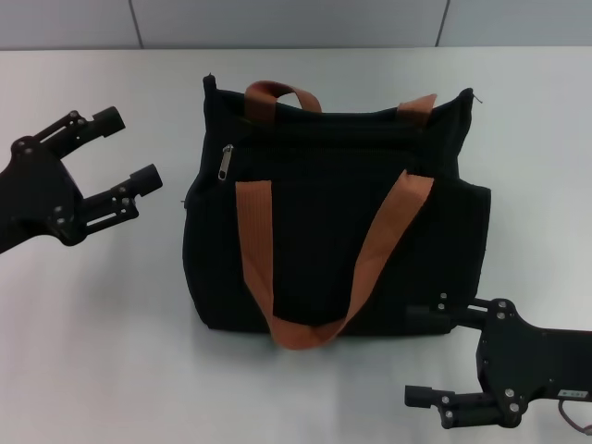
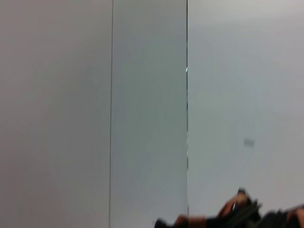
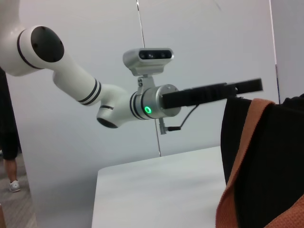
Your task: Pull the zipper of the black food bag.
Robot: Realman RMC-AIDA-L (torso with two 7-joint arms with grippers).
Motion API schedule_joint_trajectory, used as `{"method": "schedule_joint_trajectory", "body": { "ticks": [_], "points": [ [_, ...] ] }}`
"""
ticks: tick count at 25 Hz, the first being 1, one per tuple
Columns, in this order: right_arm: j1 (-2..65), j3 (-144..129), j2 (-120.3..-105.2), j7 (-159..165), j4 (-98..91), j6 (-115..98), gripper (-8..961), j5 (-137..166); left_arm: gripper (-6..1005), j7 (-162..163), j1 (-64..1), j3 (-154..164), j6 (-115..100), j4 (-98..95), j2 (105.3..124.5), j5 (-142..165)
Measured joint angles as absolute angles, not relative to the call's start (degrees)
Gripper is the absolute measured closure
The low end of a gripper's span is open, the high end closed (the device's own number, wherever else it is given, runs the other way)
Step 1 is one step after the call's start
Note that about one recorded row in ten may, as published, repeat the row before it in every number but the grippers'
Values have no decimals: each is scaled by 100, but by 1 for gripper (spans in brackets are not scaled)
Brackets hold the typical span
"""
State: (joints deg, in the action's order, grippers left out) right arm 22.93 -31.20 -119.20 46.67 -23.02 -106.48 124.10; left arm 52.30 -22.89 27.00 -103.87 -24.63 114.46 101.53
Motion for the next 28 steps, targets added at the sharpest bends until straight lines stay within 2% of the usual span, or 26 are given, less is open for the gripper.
{"method": "schedule_joint_trajectory", "body": {
  "ticks": [7,12,28],
  "points": [
    [2285,-3110,-11917,4684,-2302,-10682,141,12409,246,5137,-2465,2724,-9927,-2709,11544,10634],
    [2285,-3102,-11917,4693,-2302,-10692,140,12409,254,5158,-2836,2717,-9693,-2729,11620,11243],
    [2284,-3102,-11926,4701,-2303,-10752,141,12401,281,4911,-3087,2725,-9199,-2750,11737,11297]
  ]
}}
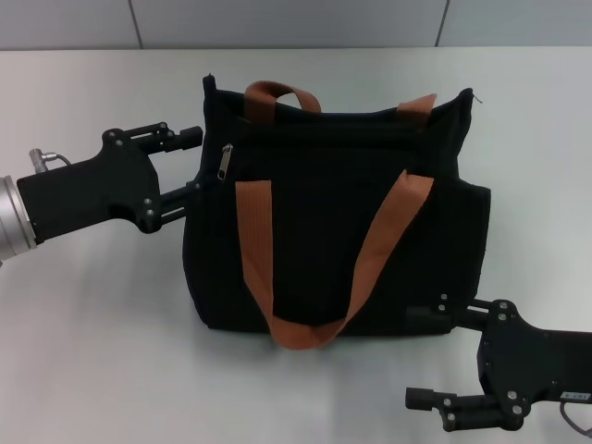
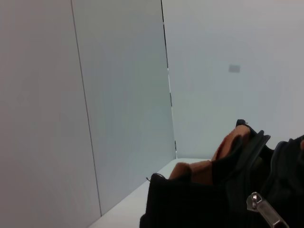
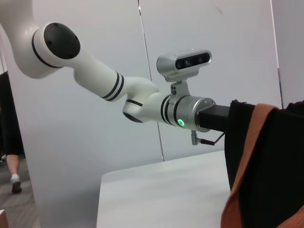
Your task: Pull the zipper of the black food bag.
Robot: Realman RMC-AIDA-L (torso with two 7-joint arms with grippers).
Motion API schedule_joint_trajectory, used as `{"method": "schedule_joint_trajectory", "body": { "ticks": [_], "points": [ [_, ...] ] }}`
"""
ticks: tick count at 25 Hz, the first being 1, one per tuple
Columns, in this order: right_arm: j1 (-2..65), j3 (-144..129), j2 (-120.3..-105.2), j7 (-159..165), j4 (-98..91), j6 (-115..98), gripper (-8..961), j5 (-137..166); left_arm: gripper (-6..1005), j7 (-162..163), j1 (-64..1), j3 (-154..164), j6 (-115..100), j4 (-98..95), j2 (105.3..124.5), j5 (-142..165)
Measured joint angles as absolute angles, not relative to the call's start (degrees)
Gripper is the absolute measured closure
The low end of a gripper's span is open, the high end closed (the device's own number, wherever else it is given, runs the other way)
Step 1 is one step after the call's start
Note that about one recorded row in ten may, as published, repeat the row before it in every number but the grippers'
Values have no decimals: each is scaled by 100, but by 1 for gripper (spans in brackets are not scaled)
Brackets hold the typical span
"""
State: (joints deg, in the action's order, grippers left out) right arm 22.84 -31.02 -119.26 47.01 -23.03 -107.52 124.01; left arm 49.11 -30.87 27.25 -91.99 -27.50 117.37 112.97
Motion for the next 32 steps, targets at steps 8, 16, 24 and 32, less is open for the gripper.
{"method": "schedule_joint_trajectory", "body": {
  "ticks": [8,16,24,32],
  "points": [
    [2286,-3093,-11927,4702,-2302,-10789,140,12387,462,4895,-3068,2673,-9198,-2752,11790,11269],
    [2309,-3066,-11926,4710,-2240,-11034,141,12171,785,4888,-2978,2654,-9295,-2751,11803,11142],
    [2697,-3070,-11919,7202,-2263,-11784,141,10546,975,4742,-2822,2657,-9638,-2708,11833,10840],
    [3367,-3106,-11897,9234,-2709,-11594,140,10332,973,4740,-2812,2654,-9684,-2674,11853,10815]
  ]
}}
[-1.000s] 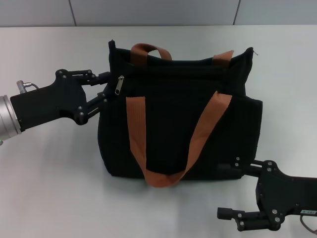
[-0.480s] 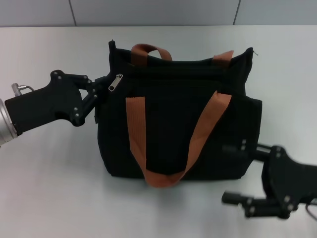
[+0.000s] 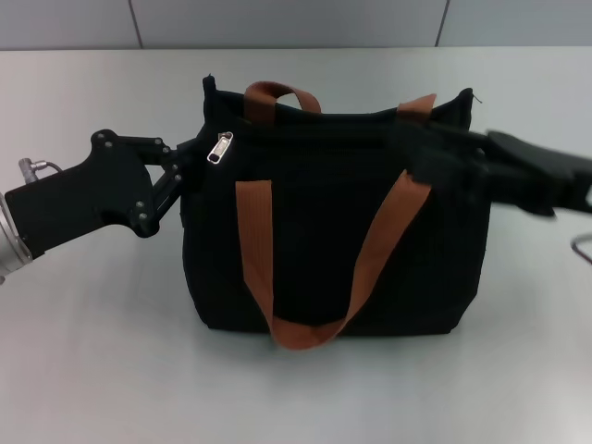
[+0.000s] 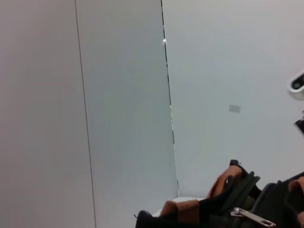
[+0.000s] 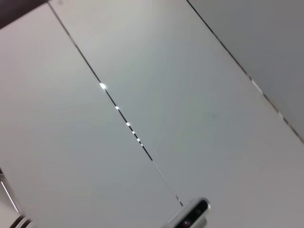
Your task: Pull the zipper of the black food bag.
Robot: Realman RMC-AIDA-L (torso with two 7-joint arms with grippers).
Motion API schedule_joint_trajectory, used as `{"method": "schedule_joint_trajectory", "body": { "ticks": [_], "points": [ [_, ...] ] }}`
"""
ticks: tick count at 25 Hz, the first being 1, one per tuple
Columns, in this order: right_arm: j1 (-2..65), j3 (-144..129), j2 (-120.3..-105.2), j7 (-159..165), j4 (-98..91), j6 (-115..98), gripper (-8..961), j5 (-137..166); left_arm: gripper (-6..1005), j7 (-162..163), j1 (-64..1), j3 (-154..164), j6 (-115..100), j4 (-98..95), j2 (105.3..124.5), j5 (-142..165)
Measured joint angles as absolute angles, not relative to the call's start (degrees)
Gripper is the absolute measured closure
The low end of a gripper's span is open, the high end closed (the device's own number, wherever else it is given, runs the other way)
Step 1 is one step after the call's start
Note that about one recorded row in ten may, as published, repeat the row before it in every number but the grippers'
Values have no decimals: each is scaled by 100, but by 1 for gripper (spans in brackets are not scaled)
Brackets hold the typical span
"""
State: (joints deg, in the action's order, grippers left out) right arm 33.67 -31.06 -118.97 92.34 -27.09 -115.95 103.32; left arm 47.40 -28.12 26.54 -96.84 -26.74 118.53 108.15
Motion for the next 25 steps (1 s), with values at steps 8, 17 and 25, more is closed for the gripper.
{"method": "schedule_joint_trajectory", "body": {
  "ticks": [8,17,25],
  "points": [
    [4209,-3821,-11855,11287,-3126,-10674,141,10383,971,4737,-2812,2691,-9727,-2617,11857,10730],
    [4583,-4676,-11856,12516,-3549,-9871,142,10400,969,4737,-2817,2682,-9729,-2617,11856,10730],
    [4871,-5074,-11852,12819,-3653,-9328,184,10599,968,4737,-2822,2697,-9742,-2619,11856,10731]
  ]
}}
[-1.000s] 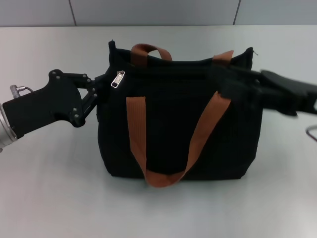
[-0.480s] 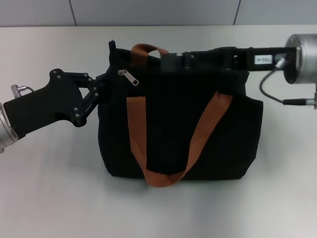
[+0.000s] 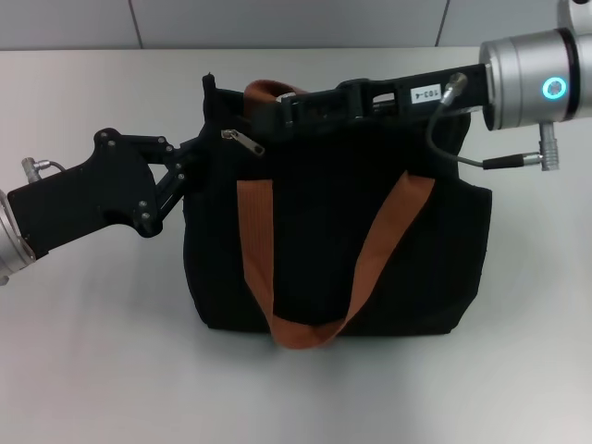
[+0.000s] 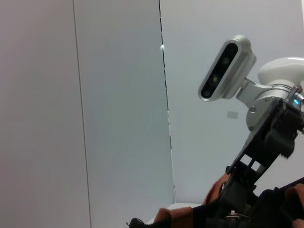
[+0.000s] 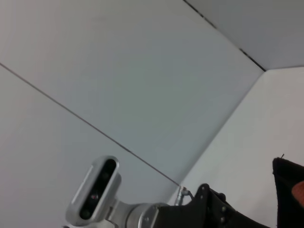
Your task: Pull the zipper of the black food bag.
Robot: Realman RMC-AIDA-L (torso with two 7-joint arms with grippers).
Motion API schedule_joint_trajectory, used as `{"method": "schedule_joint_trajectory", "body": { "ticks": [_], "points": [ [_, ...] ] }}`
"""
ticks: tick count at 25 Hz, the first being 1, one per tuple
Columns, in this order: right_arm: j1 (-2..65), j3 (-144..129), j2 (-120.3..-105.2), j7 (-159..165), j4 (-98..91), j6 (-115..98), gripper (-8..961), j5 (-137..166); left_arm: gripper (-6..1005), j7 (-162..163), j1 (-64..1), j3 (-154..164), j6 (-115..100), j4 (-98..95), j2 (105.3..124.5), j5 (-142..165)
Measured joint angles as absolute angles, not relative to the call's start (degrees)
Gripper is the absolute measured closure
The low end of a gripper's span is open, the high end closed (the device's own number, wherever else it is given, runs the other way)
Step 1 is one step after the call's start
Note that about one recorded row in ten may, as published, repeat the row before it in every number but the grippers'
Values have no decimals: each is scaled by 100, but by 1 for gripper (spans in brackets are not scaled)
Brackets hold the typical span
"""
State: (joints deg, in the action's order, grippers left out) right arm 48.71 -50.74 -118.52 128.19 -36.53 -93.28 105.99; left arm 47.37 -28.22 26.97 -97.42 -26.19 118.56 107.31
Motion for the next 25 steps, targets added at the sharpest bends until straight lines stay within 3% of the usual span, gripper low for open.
{"method": "schedule_joint_trajectory", "body": {
  "ticks": [8,13,25],
  "points": [
    [5024,-5326,-11857,12906,-3695,-9076,250,10694,966,4737,-2828,2698,-9796,-2619,11853,10731],
    [5067,-5430,-11876,12909,-3773,-8995,477,10765,965,4738,-2836,2698,-9842,-2619,11847,10731],
    [5081,-5815,-11901,12909,-3982,-8865,488,10769,962,4771,-2855,2695,-9868,-2619,11848,10731]
  ]
}}
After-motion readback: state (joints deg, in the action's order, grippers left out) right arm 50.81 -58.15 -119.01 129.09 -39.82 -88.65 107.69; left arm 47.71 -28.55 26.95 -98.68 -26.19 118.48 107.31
